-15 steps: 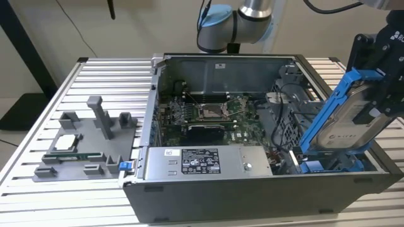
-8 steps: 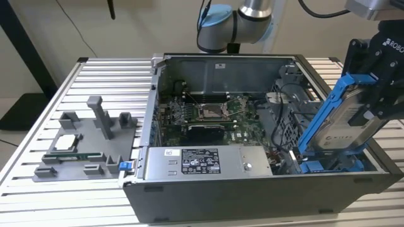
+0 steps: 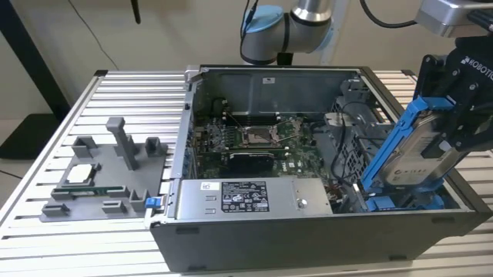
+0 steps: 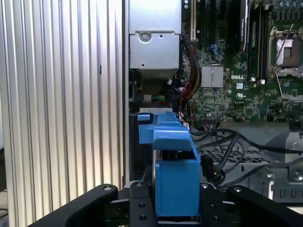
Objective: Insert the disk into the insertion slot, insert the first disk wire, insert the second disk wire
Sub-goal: 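Insert the disk into the insertion slot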
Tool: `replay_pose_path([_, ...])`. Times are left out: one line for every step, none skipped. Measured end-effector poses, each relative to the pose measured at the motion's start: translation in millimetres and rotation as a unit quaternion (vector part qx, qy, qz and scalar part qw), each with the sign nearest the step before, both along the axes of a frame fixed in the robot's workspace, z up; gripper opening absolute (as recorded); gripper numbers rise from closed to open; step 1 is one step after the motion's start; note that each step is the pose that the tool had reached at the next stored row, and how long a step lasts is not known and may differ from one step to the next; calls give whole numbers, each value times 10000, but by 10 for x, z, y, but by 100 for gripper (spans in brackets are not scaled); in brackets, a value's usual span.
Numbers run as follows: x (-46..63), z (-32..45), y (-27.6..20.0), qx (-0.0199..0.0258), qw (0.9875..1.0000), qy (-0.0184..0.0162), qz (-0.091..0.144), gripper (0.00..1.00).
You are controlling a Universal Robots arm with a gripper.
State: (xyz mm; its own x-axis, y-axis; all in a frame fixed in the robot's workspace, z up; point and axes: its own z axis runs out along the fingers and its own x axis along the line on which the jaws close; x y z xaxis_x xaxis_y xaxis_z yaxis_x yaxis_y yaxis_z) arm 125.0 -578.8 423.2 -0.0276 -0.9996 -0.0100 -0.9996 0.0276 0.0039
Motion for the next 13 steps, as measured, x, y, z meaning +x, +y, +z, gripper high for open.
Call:
replay_pose_path([2,-16,0,4,10000,-1,-2,0])
replay_pose_path([5,-32,0,10,10000,-1,-3,0])
replay_pose_path([9,-47,0,18,10000,-2,-4,0])
replay_pose_path([13,-61,0,28,10000,-3,-6,0])
replay_pose_path([20,-74,1,37,10000,-3,-7,0])
replay_pose_path([27,-88,1,47,10000,-3,-8,0])
replay_pose_path([31,-103,1,56,10000,-3,-9,0])
replay_pose_path([34,-117,2,63,10000,-4,-10,0])
replay_pose_path([35,-132,2,70,10000,-6,-11,0])
replay_pose_path([37,-145,2,75,10000,-7,-12,0])
replay_pose_path([39,-158,3,83,10000,-9,-12,0])
replay_pose_path([40,-168,4,92,10000,-11,-12,0])
replay_pose_path([42,-179,5,100,9999,-13,-13,0])
